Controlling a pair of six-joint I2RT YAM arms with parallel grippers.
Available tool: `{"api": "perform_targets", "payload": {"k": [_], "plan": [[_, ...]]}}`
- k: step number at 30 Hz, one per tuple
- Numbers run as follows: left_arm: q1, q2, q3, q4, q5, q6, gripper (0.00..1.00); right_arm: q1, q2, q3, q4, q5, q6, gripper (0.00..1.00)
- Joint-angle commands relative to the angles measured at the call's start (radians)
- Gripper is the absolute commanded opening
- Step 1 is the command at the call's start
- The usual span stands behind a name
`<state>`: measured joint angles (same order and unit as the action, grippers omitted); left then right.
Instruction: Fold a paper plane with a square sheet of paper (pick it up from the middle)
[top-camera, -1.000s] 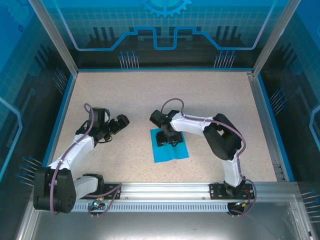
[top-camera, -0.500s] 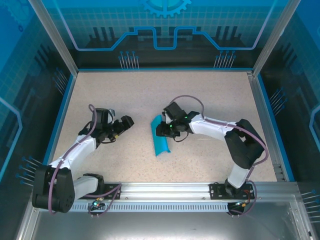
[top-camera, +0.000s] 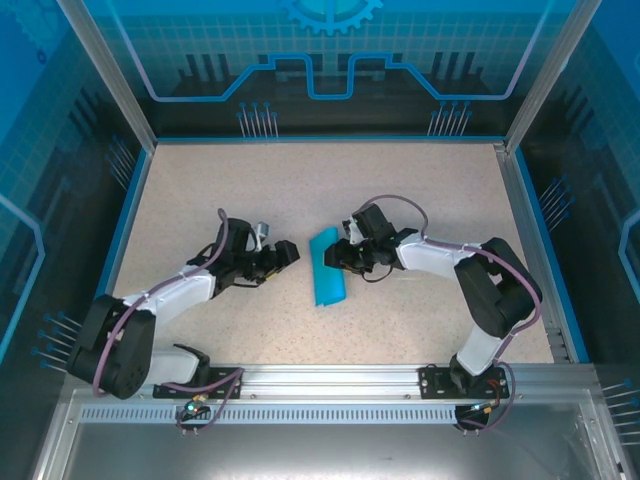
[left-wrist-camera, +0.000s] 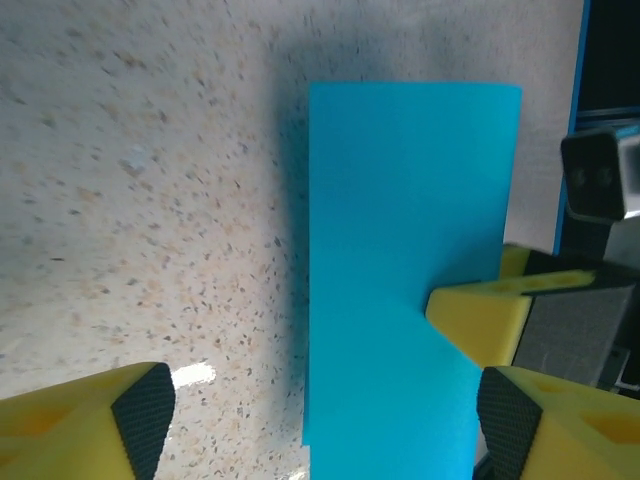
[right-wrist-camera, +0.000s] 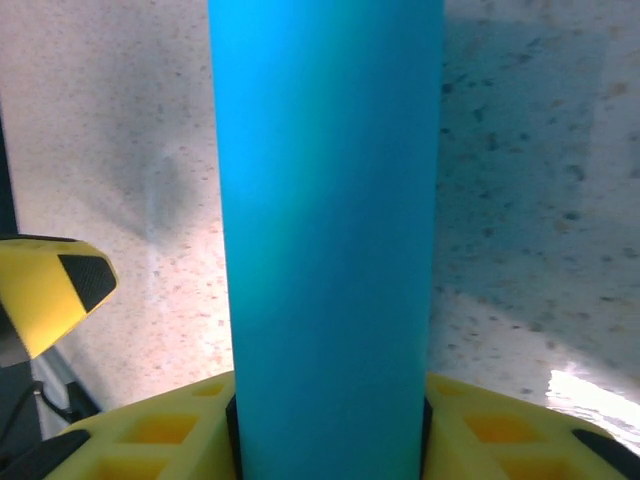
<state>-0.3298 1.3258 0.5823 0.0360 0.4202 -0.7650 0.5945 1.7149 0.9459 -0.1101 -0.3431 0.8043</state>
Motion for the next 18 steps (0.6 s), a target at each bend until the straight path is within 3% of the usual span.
{"api": "perform_targets", "payload": {"k": [1, 9, 18], "plan": [[-0.046, 0.045, 0.05, 0.056, 0.017, -0.03, 0.78, -0.015, 0.031, -0.012, -0.068, 0.052, -0.052, 0.46], [-0.128, 0.173, 0.118, 0.105, 0.002, -0.071, 0.62, -0.018, 0.025, 0.009, -0.174, 0.147, -0.094, 0.64], [-0.161, 0.27, 0.176, 0.117, 0.003, -0.079, 0.57, -0.008, -0.009, 0.045, -0.29, 0.251, -0.122, 0.73]]}}
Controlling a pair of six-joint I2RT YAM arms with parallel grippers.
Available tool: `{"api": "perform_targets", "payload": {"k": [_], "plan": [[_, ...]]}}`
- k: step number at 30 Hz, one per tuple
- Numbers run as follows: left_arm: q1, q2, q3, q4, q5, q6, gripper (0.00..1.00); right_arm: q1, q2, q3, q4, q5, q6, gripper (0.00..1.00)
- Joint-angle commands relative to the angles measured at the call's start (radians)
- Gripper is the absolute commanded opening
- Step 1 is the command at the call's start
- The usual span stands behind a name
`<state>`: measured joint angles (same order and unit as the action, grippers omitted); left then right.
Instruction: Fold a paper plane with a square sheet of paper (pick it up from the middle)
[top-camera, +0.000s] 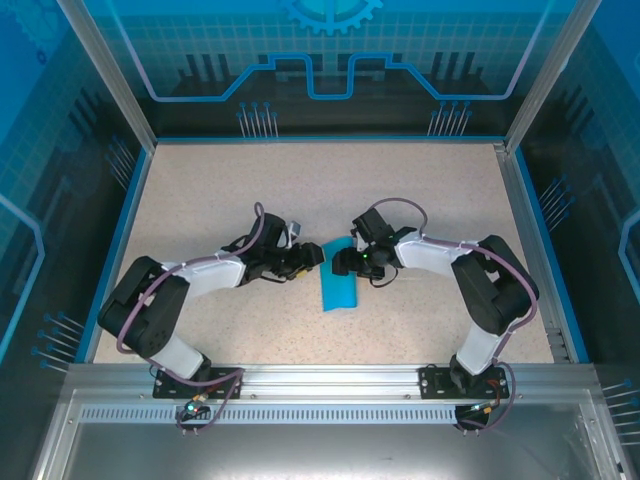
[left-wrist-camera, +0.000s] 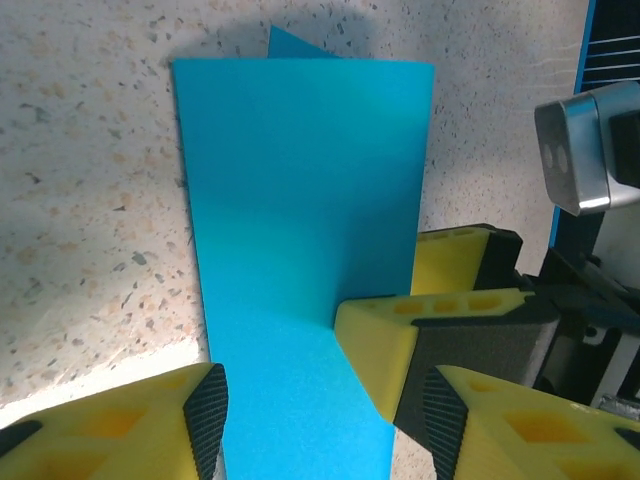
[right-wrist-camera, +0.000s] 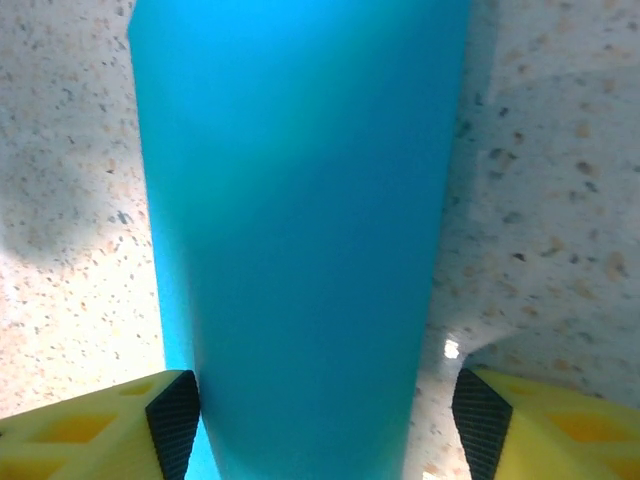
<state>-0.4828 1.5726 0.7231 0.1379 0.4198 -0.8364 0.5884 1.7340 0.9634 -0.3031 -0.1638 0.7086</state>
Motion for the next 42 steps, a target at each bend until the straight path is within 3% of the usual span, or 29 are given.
{"api": "perform_targets", "payload": {"k": [1, 8, 13, 24, 42], "plan": [[-0.008, 0.03, 0.039, 0.016, 0.004, -0.008, 0.57, -0.001, -0.028, 0.032, -0.107, 0.081, -0.026, 0.73], [-0.012, 0.054, 0.058, 0.011, -0.019, -0.024, 0.53, 0.003, -0.007, 0.048, -0.138, 0.109, 0.009, 0.62], [-0.013, 0.041, 0.045, 0.023, -0.068, -0.038, 0.53, 0.005, 0.021, 0.05, -0.14, 0.133, 0.063, 0.59], [-0.012, 0.057, 0.04, 0.072, -0.07, -0.034, 0.5, 0.017, 0.107, 0.126, -0.237, 0.205, 0.192, 0.61], [-0.013, 0.104, 0.057, 0.079, -0.025, -0.032, 0.44, 0.04, 0.199, 0.146, -0.281, 0.199, 0.153, 0.65]]}}
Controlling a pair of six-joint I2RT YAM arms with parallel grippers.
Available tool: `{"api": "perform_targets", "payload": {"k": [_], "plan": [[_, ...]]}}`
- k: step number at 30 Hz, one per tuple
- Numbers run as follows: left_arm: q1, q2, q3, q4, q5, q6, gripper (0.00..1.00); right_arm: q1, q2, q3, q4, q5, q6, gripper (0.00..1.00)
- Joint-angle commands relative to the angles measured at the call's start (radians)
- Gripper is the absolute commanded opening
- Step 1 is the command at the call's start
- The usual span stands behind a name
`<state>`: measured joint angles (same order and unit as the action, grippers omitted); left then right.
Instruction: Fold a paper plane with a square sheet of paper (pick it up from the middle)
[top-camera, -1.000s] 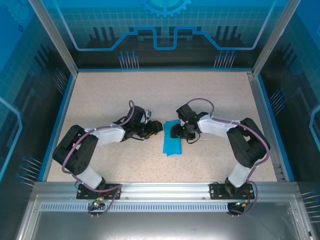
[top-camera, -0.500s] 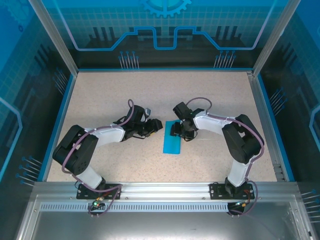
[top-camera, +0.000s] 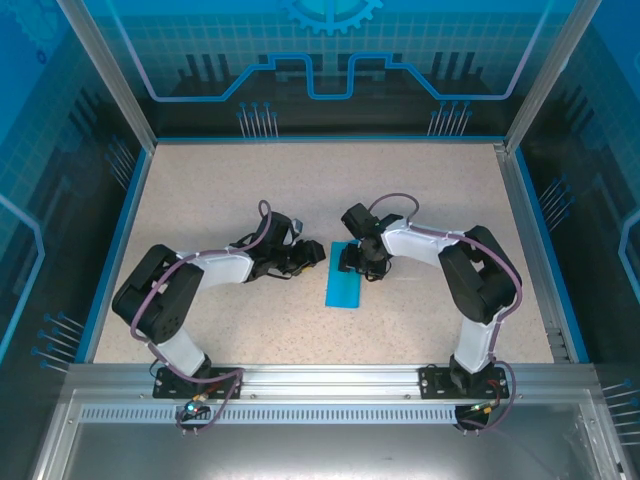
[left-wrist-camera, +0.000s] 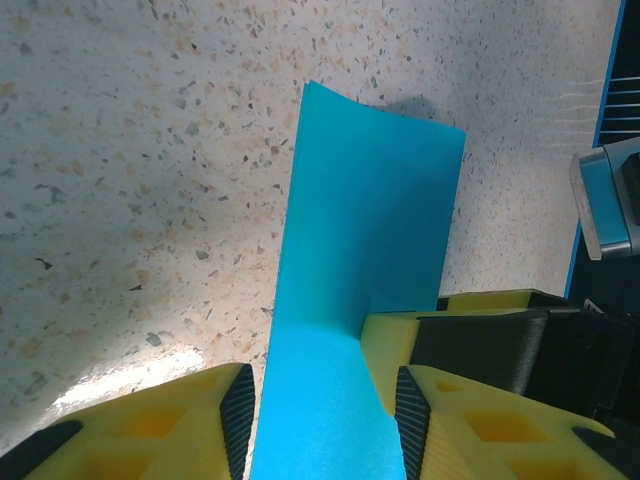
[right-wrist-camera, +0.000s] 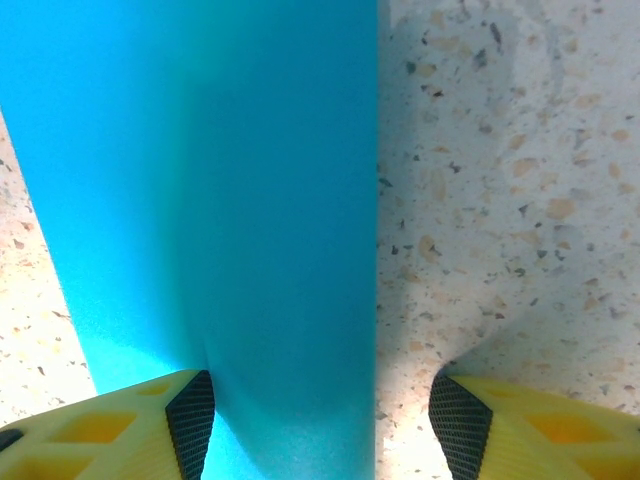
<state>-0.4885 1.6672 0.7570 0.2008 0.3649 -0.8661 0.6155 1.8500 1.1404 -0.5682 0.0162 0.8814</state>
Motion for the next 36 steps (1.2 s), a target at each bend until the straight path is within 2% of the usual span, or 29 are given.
{"api": "perform_targets", "payload": {"k": [1, 16, 23, 36], "plan": [[-0.007, 0.01, 0.023, 0.016, 0.032, -0.001, 0.44, 0.012, 0.083, -0.033, -0.016, 0.023, -0.025, 0.65], [-0.007, 0.04, 0.045, 0.013, 0.064, 0.0, 0.41, 0.012, 0.124, -0.025, -0.017, 0.028, -0.044, 0.64], [-0.006, 0.037, 0.043, -0.008, 0.025, 0.001, 0.38, 0.012, 0.138, -0.026, -0.017, 0.027, -0.044, 0.64], [-0.007, 0.062, 0.053, 0.01, 0.057, -0.009, 0.36, 0.012, 0.172, -0.005, -0.01, 0.004, -0.082, 0.66]]}}
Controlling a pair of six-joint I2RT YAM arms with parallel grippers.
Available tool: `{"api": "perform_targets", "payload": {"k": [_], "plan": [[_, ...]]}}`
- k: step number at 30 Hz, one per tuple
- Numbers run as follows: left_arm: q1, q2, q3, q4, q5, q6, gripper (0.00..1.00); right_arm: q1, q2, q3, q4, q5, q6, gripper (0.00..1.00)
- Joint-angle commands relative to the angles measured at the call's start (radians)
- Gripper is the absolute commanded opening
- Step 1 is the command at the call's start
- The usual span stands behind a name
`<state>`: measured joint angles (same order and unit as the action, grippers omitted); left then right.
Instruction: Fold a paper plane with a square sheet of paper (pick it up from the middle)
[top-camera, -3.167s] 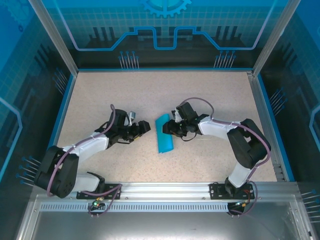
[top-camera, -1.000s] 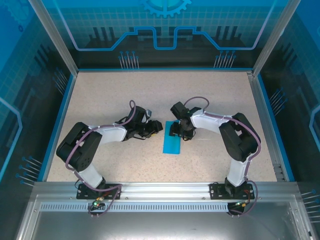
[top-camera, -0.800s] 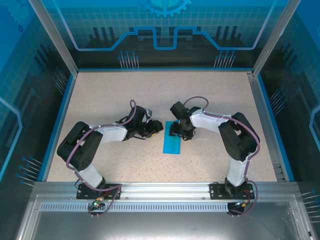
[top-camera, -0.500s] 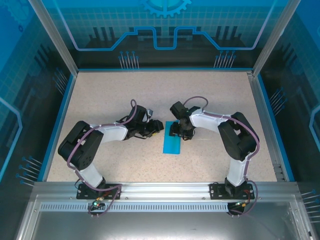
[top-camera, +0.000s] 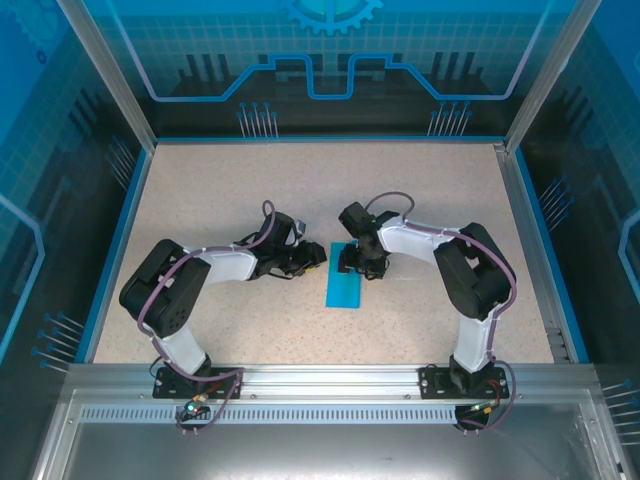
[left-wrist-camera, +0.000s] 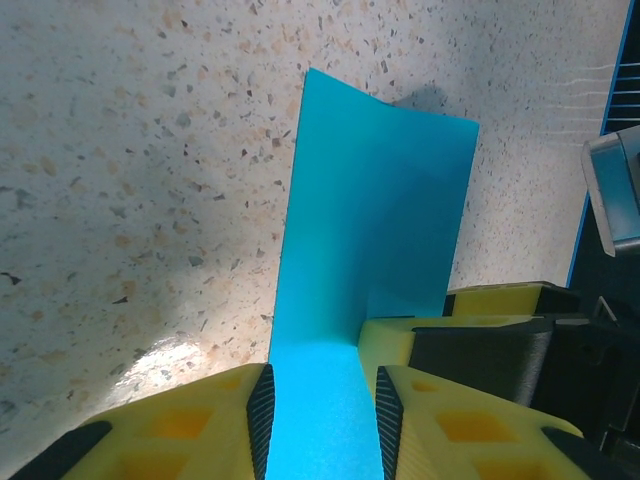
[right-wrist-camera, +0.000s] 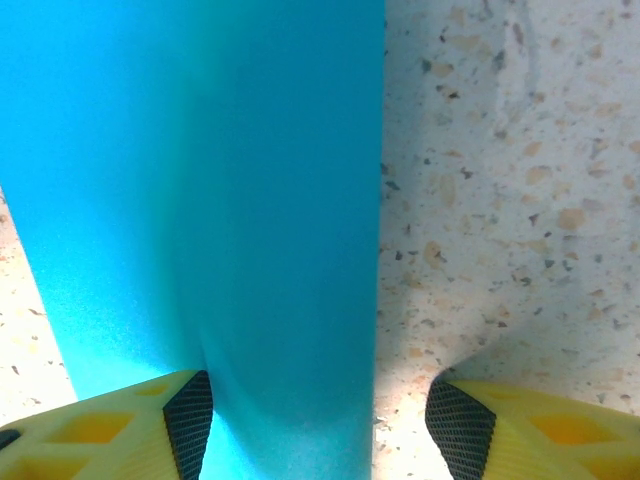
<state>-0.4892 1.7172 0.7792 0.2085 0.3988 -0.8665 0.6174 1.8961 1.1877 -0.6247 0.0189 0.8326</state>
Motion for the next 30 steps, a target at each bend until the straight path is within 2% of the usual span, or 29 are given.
{"api": "perform_targets", "payload": {"k": [1, 30], "plan": [[-0.006, 0.012, 0.029, 0.002, 0.026, -0.008, 0.36, 0.01, 0.127, -0.053, 0.045, 0.0, -0.034, 0.66], [-0.005, 0.048, 0.043, 0.029, 0.077, -0.03, 0.32, -0.004, 0.169, -0.049, 0.033, -0.022, 0.022, 0.64]]}}
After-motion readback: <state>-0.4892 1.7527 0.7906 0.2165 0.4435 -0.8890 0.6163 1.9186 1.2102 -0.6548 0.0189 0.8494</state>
